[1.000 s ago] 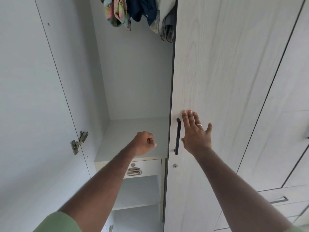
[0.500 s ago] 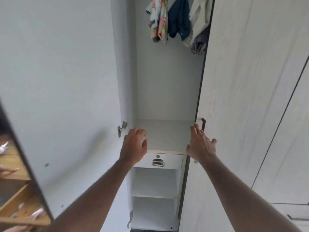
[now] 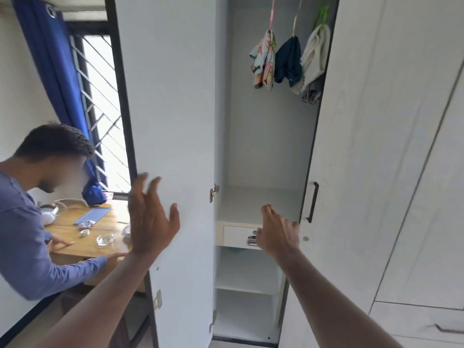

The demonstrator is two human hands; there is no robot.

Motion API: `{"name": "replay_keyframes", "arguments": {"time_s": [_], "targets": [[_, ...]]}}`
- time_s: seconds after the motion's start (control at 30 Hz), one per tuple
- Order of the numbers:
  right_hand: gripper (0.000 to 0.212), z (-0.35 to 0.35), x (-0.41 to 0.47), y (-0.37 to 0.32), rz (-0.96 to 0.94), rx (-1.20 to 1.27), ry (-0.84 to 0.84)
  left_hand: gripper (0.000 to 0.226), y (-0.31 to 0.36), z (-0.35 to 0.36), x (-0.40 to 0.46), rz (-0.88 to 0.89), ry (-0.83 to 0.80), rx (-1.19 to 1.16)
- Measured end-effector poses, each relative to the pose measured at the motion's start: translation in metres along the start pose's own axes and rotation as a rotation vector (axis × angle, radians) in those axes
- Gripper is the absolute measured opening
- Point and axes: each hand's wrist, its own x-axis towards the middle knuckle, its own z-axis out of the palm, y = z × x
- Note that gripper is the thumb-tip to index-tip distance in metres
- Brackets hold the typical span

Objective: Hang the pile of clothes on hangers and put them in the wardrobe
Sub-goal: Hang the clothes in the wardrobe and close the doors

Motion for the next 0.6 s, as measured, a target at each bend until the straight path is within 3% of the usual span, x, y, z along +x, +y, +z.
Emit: {"name": "replay_keyframes", "arguments": {"time_s": [0.1, 0.2, 0.27, 0.37, 0.6], "targets": [[0.047, -0.018, -0.01, -0.009, 0.031, -0.023, 0.039, 0.081, 0.005, -0.003, 0.014, -0.11, 0.012, -0.163], [0.041, -0.032, -0.017, -0.013, 0.091, -0.029, 0.084, 0.081, 0.014, -0.008, 0.03, -0.168, 0.202, -0.33], [0.035, -0.036, -0.021, -0.016, 0.129, -0.04, 0.101, 0.079, 0.009, -0.012, 0.04, -0.314, 0.272, -0.465], [0.029, -0.038, -0.028, -0.025, 0.192, -0.039, 0.148, 0.074, 0.009, -0.012, 0.037, -0.48, 0.165, -0.577], [0.021, -0.053, -0.047, -0.035, 0.313, 0.01, 0.284, 0.064, 0.024, 0.002, 0.002, -0.023, -0.068, -0.634]]}}
